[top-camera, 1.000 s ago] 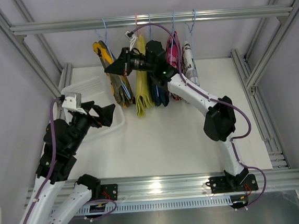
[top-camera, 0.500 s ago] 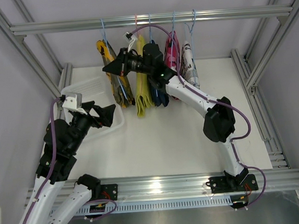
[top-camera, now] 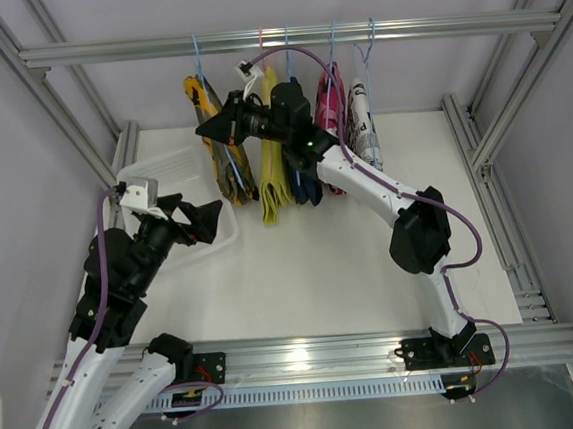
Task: Remove the trousers from the hanger
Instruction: Pick up the hanger from the clothesline.
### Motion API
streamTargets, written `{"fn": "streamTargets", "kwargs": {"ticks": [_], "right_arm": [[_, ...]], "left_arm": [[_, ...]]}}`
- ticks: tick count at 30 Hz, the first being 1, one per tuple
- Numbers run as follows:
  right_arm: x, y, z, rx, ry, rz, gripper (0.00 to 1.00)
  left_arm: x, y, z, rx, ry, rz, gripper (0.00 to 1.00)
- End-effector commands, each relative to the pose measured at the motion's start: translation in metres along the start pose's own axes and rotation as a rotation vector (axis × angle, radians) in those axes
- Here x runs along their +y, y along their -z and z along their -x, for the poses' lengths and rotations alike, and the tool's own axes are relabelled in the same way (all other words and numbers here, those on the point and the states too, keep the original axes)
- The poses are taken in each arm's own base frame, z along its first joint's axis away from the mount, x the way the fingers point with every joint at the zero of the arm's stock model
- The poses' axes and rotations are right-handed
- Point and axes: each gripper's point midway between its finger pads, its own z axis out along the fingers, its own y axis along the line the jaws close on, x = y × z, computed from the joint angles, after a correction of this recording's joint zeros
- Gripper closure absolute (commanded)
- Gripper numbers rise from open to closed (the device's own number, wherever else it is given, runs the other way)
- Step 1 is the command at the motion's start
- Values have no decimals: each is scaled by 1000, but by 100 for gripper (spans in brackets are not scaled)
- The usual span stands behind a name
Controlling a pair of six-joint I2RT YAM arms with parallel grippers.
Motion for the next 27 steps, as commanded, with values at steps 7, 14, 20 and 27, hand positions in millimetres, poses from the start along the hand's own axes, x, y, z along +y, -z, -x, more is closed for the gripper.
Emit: {"fn": "streamTargets", "kwargs": {"ticks": [7, 14, 20, 27], "right_arm": [[91, 41, 144, -359, 265, 130, 100], [81, 44, 163, -394, 274, 118, 100], [72, 42, 177, -417, 268, 108, 100], [76, 42, 179, -438, 263, 106, 100]], "left_arm": [[-10, 2, 15, -32, -19, -38, 1], [-9, -1, 12, -20, -18, -38, 1], [-9, -4, 10, -12, -17, -36, 1], [-14, -3, 9, -6, -14, -64, 1]]}}
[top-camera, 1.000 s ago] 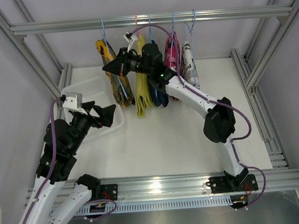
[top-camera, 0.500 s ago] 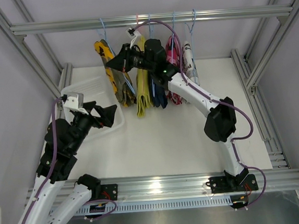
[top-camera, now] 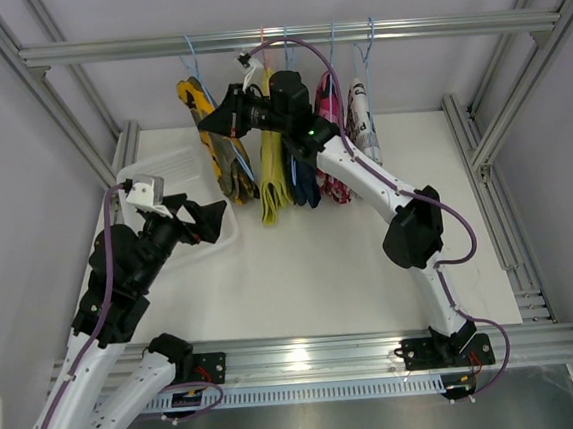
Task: Remove the trousers from the hanger
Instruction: Pick up the hanger from the clothesline.
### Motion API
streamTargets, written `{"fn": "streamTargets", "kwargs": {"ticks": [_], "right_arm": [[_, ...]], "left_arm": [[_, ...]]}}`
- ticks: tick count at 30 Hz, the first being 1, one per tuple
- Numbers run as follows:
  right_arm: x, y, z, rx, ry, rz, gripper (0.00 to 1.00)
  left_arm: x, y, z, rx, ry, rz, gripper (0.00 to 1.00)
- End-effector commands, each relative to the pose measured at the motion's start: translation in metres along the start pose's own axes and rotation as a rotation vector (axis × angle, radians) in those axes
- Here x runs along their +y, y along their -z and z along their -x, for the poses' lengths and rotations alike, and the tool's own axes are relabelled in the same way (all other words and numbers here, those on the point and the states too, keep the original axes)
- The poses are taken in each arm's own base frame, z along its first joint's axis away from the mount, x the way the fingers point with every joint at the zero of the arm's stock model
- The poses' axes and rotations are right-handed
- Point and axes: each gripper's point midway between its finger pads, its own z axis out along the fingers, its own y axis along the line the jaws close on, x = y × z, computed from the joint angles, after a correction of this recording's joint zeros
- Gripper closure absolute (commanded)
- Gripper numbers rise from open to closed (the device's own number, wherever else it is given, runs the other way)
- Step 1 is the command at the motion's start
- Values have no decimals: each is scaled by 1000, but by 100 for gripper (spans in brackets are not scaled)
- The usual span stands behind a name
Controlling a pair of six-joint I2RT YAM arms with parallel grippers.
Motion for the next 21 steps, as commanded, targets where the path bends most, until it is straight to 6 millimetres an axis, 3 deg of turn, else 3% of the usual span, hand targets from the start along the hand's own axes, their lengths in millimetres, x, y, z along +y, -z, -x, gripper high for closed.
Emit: {"fn": "streamTargets", "kwargs": {"ticks": [1, 7, 21], "right_arm": [[88, 51, 161, -485, 278, 136, 100], [109, 53, 165, -552, 344, 82, 100], [120, 64, 187, -627, 405, -22, 100]], "left_arm": [[-12, 3, 15, -32, -10, -55, 0], [-14, 2, 14, -27, -8, -65, 0], [-16, 1, 14, -23, -3, -77, 0]]}}
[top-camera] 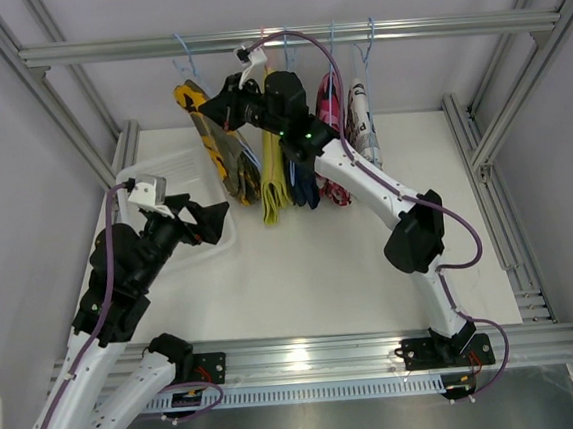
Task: Remove the trousers from the hanger
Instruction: Pick up the hanger from the clothesline.
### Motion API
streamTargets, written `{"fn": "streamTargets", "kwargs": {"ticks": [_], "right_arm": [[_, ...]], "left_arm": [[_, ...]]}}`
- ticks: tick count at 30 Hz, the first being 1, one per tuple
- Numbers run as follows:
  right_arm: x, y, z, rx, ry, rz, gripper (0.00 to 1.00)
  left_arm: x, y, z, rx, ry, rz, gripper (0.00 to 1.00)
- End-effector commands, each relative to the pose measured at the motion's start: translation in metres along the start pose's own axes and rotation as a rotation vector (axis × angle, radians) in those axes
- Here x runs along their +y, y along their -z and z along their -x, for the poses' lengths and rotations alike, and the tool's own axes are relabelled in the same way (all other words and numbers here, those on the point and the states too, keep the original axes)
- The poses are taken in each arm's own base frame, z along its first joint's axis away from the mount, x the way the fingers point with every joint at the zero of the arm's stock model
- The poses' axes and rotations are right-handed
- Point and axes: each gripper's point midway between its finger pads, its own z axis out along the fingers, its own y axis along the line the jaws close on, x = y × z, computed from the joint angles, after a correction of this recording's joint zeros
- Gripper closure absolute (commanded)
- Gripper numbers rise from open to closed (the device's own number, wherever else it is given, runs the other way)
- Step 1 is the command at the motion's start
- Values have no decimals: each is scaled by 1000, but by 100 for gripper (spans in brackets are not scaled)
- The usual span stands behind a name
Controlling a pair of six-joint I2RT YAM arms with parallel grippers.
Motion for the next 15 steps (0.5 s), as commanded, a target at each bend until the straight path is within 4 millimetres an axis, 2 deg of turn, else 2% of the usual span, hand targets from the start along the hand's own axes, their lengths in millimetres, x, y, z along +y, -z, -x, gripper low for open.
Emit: {"fn": "streamTargets", "kwargs": {"ticks": [1, 15], "right_arm": [[81, 61, 193, -506, 163, 103, 100], [79, 83, 231, -601, 172, 69, 100]], "left_arm": [[-11, 2, 15, -31, -3, -46, 1], [-12, -1, 12, -19, -4, -50, 1]]}}
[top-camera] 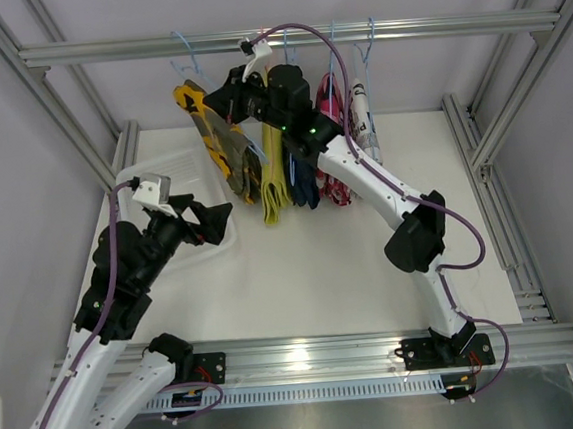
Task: Remove the trousers from the hanger
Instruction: Pick up the hanger from the clothesline.
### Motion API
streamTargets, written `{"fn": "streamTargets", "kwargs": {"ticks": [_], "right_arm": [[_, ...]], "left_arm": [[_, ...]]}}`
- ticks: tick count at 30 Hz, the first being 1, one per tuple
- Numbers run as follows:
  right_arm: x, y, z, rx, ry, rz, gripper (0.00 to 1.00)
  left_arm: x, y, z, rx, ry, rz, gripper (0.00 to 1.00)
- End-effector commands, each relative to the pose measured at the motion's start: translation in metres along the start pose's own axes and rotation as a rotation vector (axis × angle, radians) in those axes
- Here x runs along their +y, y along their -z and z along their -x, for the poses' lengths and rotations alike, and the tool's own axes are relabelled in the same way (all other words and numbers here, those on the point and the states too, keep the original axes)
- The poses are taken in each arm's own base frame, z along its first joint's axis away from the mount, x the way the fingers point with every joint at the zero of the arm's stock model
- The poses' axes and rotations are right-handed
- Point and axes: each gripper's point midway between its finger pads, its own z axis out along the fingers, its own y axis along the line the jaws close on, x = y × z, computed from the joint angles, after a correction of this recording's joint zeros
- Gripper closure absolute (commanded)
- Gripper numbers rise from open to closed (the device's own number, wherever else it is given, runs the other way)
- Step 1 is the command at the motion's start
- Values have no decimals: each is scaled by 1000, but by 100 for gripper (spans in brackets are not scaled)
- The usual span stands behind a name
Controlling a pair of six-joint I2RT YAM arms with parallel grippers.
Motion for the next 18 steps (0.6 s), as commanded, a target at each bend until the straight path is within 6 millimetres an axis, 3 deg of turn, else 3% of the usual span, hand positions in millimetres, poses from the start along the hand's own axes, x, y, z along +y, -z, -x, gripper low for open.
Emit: {"fn": "streamTargets", "kwargs": {"ticks": [1, 7, 18], "right_arm": [[73, 78, 218, -586, 117, 100, 100], [64, 80, 223, -614, 109, 60, 100], [69, 98, 249, -686, 113, 62, 100]], "left_arm": [[-8, 2, 15, -35, -5, -30, 1], [-8, 0, 14, -29, -5, -29, 0], [-9, -1, 13, -22, -6, -32, 0]]}}
